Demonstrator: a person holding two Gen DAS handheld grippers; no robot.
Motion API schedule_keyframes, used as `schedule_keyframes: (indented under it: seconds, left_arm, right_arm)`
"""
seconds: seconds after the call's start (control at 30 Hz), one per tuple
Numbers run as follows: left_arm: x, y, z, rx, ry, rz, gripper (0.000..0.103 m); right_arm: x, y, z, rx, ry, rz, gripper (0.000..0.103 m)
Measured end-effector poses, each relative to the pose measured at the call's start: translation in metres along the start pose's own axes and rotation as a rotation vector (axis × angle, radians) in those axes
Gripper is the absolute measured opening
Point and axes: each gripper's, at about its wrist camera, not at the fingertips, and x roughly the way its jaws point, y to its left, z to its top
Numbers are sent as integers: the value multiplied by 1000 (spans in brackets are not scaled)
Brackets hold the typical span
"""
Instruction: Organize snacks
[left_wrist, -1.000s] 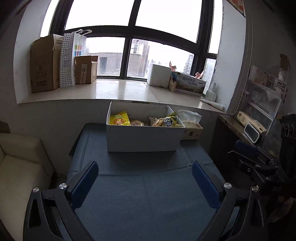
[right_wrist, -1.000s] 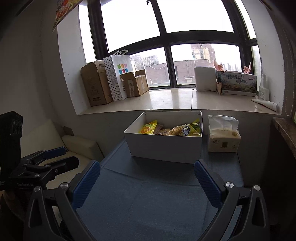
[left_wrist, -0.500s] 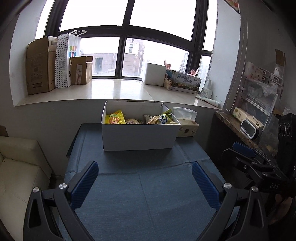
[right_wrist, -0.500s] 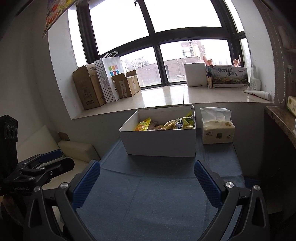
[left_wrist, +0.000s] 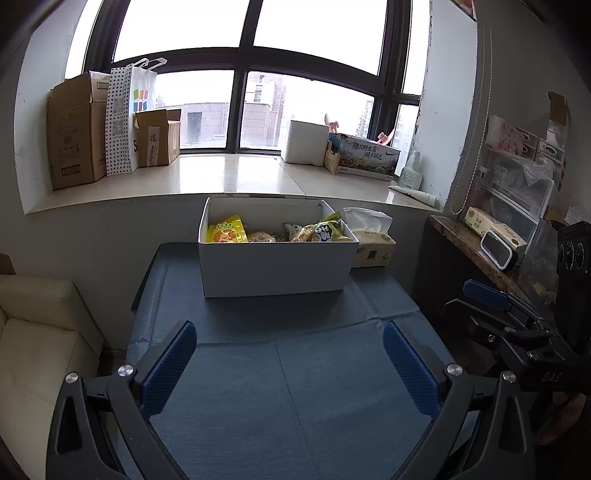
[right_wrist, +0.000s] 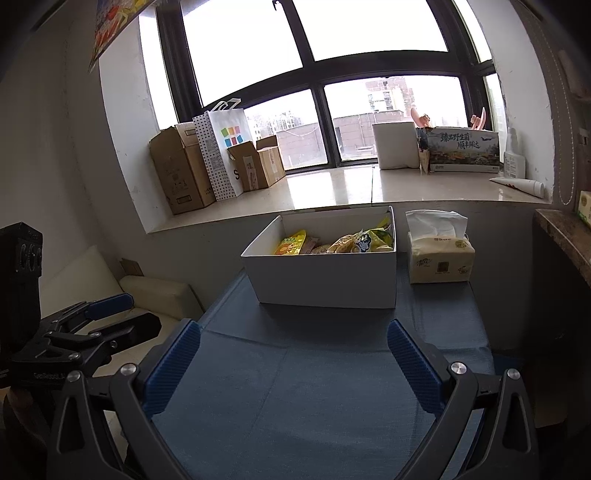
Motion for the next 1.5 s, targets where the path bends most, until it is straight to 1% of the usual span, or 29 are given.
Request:
schedule_keyframes:
  seconds: [0.47,0.67,1.5]
  left_arm:
    - [1,4,0,-8,1,3,103]
    - [-1,2,0,-2,-2,-9,103]
    - [-3,1,-2,4,5,-28,103]
  right_arm:
    - [0,4,-2,-10,6,-2,103]
    - [1,4,-2,-13,6,-1,103]
    - [1,4,-3,-11,15,-42,103]
